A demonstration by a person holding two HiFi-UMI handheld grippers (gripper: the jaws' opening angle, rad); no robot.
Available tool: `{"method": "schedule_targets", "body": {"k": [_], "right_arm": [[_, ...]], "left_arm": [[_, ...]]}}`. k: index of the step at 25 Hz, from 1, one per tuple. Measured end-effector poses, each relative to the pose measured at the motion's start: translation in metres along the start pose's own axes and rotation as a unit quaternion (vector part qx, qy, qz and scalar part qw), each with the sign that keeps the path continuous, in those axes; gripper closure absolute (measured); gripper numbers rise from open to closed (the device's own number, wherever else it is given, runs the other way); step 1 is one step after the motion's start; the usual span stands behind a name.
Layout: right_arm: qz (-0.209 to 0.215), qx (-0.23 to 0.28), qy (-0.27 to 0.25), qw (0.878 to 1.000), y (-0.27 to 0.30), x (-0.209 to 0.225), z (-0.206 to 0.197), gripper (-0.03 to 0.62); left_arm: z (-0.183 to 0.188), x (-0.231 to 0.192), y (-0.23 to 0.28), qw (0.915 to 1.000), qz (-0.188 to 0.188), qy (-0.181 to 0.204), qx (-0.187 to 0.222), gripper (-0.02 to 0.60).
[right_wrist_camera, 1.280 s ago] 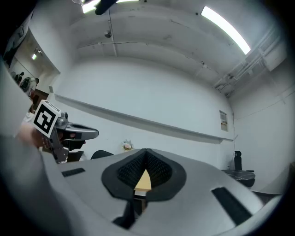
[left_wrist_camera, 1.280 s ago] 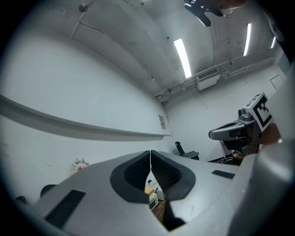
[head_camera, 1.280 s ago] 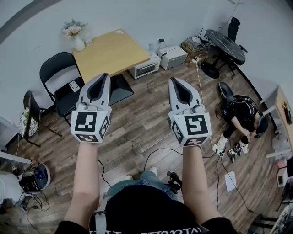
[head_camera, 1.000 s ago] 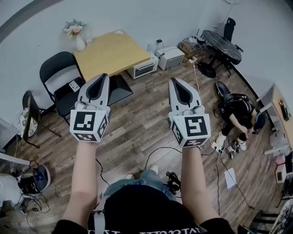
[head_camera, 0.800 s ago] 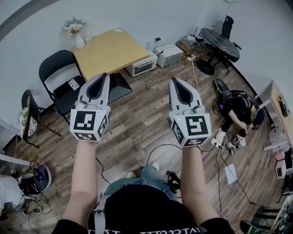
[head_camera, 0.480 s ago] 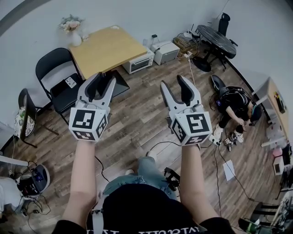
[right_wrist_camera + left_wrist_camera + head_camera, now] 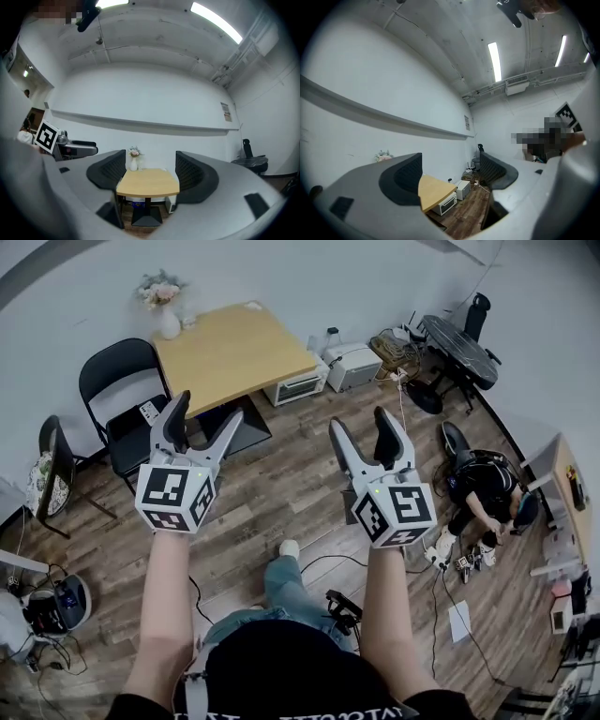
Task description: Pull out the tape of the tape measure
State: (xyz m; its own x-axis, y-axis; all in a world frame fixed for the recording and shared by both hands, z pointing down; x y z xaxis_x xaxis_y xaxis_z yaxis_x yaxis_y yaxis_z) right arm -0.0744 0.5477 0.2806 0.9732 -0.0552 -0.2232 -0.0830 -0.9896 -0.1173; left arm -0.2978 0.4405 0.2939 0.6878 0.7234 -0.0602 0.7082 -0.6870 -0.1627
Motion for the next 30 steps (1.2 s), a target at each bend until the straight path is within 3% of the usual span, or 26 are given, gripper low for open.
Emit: {"method": "schedule_targets", "body": {"k": [4, 7, 13, 20, 30], "right_arm": [[0.003, -0.013, 0.018, 1.0, 0.045, 0.026, -0.018, 0.269], [0.01, -0.019, 0.015, 1.0, 0.083, 0.053, -0.031, 0.252], [0.045, -0.011, 0.048, 0.998, 0.16, 0.116, -0.051, 0.247], [0.066, -0.004, 0.007, 0.998, 0.237, 0.173, -0.068, 0.247], [0.082, -0.016, -0.03, 0.996, 0.288, 0.197, -0.093, 0.249]], "left_arm": [[-0.01, -0.017, 0.044, 0.9999, 0.012, -0.004, -0.004, 0.209], [-0.018, -0.027, 0.087, 0.9997, 0.018, -0.015, -0.006, 0.166], [-0.032, -0.046, 0.175, 0.9987, 0.041, -0.026, -0.014, 0.138], [-0.038, -0.064, 0.258, 0.997, 0.076, -0.008, -0.013, 0.14], [-0.054, -0.078, 0.305, 0.9953, 0.091, 0.004, -0.032, 0.141]]}}
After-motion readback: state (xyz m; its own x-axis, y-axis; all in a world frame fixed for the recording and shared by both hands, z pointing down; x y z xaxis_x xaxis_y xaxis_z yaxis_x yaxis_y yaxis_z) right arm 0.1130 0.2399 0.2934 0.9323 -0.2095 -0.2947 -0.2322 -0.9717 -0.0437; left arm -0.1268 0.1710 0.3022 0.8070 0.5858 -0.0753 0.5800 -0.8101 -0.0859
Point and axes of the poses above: the fingertips, and each gripper's own axes: y forward along the fingers, x to its right, z out of its top, the point moved 4 cm from there along -y, backward along the fingers, and after that the axes turned 9 degrees about -y, right-handed, at the moved point
